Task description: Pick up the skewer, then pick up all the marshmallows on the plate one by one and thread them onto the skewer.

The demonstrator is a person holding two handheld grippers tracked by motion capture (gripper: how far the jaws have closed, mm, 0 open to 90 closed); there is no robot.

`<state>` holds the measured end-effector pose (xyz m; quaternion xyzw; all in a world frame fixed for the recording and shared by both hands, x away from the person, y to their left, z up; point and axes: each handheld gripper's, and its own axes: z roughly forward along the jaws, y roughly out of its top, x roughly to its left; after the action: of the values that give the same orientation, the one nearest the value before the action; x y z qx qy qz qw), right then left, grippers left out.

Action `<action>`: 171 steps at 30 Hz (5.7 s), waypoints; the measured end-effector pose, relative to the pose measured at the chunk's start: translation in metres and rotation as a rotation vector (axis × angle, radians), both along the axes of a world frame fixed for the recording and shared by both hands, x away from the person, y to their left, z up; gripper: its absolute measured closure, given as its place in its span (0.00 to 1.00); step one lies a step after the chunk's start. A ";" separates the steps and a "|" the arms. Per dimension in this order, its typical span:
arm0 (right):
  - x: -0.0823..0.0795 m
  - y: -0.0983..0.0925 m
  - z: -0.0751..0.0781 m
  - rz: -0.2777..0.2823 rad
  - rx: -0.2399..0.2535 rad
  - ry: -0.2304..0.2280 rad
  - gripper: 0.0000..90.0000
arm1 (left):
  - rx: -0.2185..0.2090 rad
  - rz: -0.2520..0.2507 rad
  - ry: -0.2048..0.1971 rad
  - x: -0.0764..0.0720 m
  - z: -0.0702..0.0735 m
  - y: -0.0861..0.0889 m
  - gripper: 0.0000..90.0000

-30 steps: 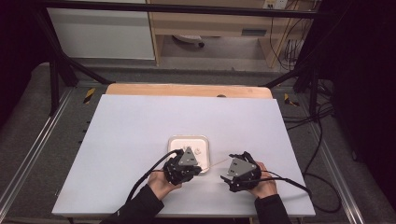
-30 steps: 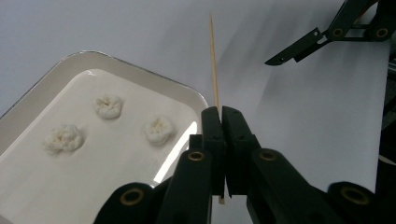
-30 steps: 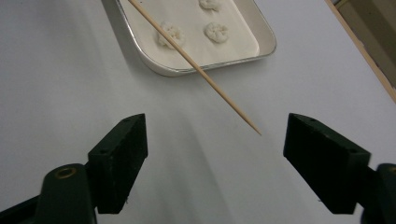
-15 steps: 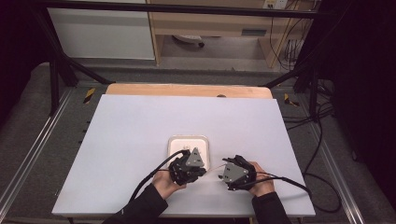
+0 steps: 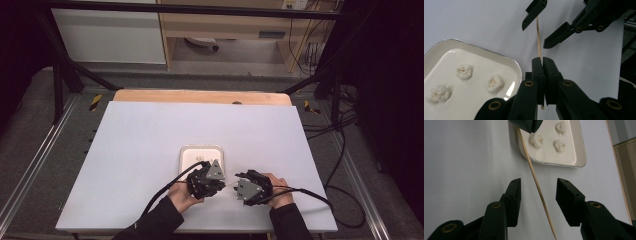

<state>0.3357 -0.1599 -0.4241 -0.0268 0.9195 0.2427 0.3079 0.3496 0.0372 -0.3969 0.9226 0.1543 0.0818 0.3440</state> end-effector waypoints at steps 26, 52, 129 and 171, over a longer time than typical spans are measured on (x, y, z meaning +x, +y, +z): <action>-0.003 -0.002 -0.004 0.104 -0.133 -0.055 0.95 | 0.016 -0.034 0.010 -0.002 -0.001 -0.004 0.98; -0.006 0.007 -0.003 0.141 -0.266 -0.104 0.99 | 0.222 -0.039 0.099 0.010 -0.003 -0.016 0.90; 0.031 -0.022 0.014 -0.455 0.575 0.429 0.06 | -0.170 0.297 0.015 -0.010 -0.018 0.126 0.98; 0.069 0.052 -0.011 -0.434 0.549 0.564 0.40 | -0.250 0.331 0.015 -0.012 -0.025 0.135 0.98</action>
<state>0.4049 -0.1082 -0.4351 0.3167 0.8533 0.4054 0.0846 0.3374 0.1719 -0.4221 0.8353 0.3153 0.1106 0.4366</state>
